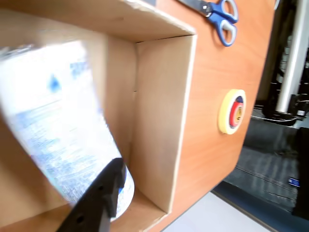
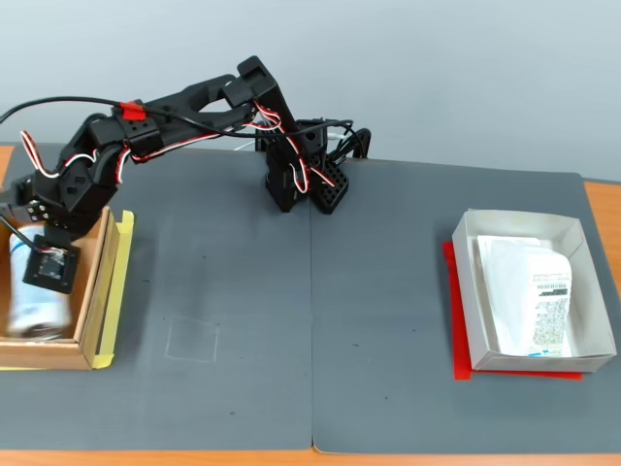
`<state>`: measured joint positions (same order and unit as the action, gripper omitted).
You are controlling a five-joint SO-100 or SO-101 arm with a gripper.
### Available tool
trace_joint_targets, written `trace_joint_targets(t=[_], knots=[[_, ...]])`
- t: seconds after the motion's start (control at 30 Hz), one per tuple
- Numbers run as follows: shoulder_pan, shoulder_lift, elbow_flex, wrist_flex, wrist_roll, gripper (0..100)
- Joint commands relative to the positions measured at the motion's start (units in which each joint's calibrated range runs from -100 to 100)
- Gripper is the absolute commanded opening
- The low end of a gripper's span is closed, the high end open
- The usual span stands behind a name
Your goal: Pick the can and put it in the brown box
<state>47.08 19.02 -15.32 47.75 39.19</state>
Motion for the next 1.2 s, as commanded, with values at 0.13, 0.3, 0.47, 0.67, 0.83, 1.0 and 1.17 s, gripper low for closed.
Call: trace_joint_targets(t=[0.13,0.3,0.47,0.67,0.83,1.0,1.17], knots=[[-1.35,-6.02,-2.05,10.01,-6.99,31],[-2.40,-13.64,-2.05,18.60,-20.80,13],[-4.68,-22.45,-2.05,24.41,-30.86,1],[-10.69,-33.72,-1.96,30.74,-38.15,1],[-17.59,-41.68,1.20,32.56,-38.99,1],[-24.74,-54.22,15.23,31.78,-38.99,1],[-32.95,-68.36,31.07,31.78,-38.78,1]])
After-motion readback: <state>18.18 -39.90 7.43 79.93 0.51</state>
